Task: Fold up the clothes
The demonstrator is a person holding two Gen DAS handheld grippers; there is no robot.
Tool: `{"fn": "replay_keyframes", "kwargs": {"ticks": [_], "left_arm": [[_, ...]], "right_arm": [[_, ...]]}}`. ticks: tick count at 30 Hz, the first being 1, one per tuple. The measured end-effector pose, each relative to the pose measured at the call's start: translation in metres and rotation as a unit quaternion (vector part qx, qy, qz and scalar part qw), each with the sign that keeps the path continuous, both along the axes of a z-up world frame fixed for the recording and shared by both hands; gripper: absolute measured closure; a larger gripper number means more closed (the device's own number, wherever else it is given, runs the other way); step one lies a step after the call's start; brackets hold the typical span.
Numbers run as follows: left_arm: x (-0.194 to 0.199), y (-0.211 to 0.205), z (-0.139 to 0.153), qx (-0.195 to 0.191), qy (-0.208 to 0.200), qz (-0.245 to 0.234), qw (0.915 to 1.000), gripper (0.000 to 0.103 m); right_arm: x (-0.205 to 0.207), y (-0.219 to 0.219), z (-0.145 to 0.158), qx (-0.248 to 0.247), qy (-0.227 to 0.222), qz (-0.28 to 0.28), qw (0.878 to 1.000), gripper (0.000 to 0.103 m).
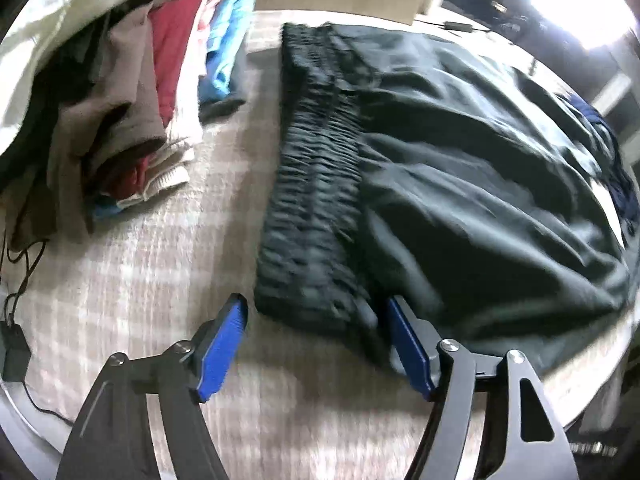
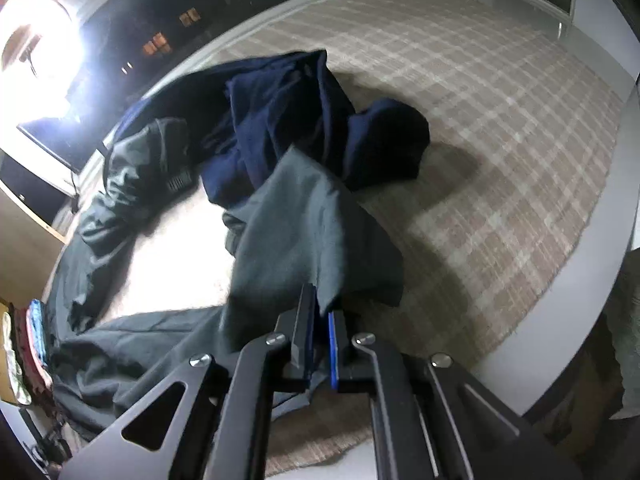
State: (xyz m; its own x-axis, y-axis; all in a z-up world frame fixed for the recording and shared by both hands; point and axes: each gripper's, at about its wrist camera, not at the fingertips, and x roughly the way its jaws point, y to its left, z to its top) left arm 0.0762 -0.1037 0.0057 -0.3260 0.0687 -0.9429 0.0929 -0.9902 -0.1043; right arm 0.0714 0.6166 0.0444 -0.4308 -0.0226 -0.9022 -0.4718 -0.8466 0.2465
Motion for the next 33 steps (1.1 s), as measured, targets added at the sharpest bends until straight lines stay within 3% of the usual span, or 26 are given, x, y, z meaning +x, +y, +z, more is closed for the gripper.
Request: {"fn": "replay_keyframes", "kwargs": {"ticks": [2,3,6,8,10,12,13,15,16,18,20,22,25,27,29,30,31,32,33], "left_arm": [[-0.008,-0.002,-0.006,0.035,0.004,0.013,0.9993,0.041],[-0.01,-0.001,-0.006,0.029,0.011,0.015,0.9994,0.052],[-0.011,0.007,-0.001,0.032,0.023,0.004,0.9992,0.06],[-0.005,0.01,0.013,0.006,0.039,-0.01,0.9992,0.06],[0.004,0.003,0.031,-0.013,0.051,-0.014,0.9985,0.06],[0.013,-0.011,0.046,-0.038,0.056,-0.007,0.9977,0.06],[0.013,-0.022,0.043,-0.063,0.041,0.003,0.9971,0.059],[0.015,-0.034,0.037,-0.103,0.013,0.017,0.9944,0.057],[0.016,-0.036,0.035,-0.115,0.006,0.022,0.9932,0.056],[0.02,-0.036,0.034,-0.133,-0.007,0.028,0.9907,0.052],[0.024,-0.029,0.037,-0.151,-0.011,0.026,0.9881,0.053],[0.029,-0.018,0.044,-0.174,-0.009,0.016,0.9846,0.051],[0.035,-0.004,0.055,-0.199,-0.006,0.013,0.9799,0.051],[0.037,0.007,0.069,-0.182,0.005,0.015,0.9832,0.051],[0.041,0.028,0.079,-0.145,0.023,-0.003,0.9891,0.051],[0.044,0.039,0.084,-0.127,0.033,-0.012,0.9913,0.05],[0.045,0.05,0.089,-0.109,0.042,-0.021,0.9929,0.05],[0.04,0.066,0.089,-0.1,0.045,-0.038,0.9933,0.05],[0.036,0.081,0.089,-0.09,0.047,-0.055,0.9933,0.05]], "right_arm": [[0.001,-0.001,-0.003,0.003,-0.006,0.0,1.0,0.084],[0.002,-0.001,-0.005,0.003,-0.007,-0.002,1.0,0.077],[0.005,0.001,-0.006,0.0,0.0,-0.011,1.0,0.076],[0.007,0.0,-0.002,0.0,0.018,-0.01,1.0,0.078],[0.009,-0.004,0.006,0.002,0.038,-0.006,0.999,0.091],[0.016,-0.007,0.012,0.005,0.041,-0.007,0.999,0.091],[0.021,-0.006,0.011,0.008,0.027,-0.011,1.0,0.087],[0.033,0.001,-0.007,0.019,-0.053,-0.033,0.998,0.076],[0.039,0.005,-0.011,0.024,-0.069,-0.041,0.996,0.076],[0.052,0.016,-0.012,0.032,-0.072,-0.051,0.996,0.076],[0.053,0.024,-0.006,0.023,-0.054,-0.049,0.997,0.065],[0.041,0.027,0.004,0.001,-0.017,-0.025,1.0,0.047],[0.008,0.026,0.007,-0.003,0.02,0.029,0.999,0.039],[-0.015,0.03,-0.008,-0.021,0.007,0.048,0.999,0.039],[-0.031,0.031,-0.026,-0.081,0.004,0.07,0.994,0.039],[-0.037,0.029,-0.032,-0.099,0.005,0.079,0.992,0.048],[-0.039,0.025,-0.033,-0.099,0.01,0.087,0.991,0.085],[-0.038,0.021,-0.031,-0.1,0.018,0.095,0.99,0.095],[-0.035,0.018,-0.025,-0.1,0.031,0.102,0.989,0.095]]}}
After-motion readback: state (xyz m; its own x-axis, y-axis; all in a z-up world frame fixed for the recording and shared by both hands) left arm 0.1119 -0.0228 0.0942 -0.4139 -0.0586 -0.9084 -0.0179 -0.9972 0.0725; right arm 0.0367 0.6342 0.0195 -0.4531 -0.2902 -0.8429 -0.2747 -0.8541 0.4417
